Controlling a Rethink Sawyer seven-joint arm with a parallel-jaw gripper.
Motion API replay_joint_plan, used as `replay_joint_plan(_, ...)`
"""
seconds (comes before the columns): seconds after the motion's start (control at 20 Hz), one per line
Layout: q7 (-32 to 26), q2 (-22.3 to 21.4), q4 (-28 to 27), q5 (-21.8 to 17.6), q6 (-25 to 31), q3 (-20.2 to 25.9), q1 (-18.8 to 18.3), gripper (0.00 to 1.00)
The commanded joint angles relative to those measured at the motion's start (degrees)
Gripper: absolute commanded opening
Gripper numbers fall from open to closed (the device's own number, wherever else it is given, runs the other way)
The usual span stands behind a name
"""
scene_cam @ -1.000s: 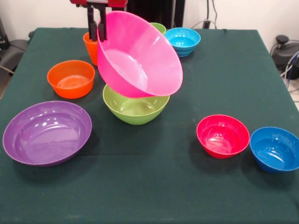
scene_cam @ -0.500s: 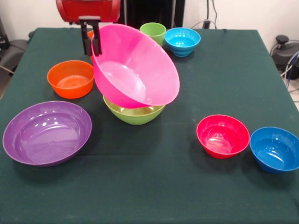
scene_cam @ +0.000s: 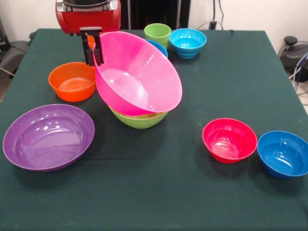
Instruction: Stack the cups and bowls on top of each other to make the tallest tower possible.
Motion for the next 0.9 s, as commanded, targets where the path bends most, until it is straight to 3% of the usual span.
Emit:
replay_joint_plan(0.05, -16.5, 1.7, -3.0, -4.2, 3.6, 1.2, 1.4, 0.00)
replay_joint_plan(0.9, -16.4, 1.4, -2.1, -5.2, 2.4, 1.3, 1.3, 0.00)
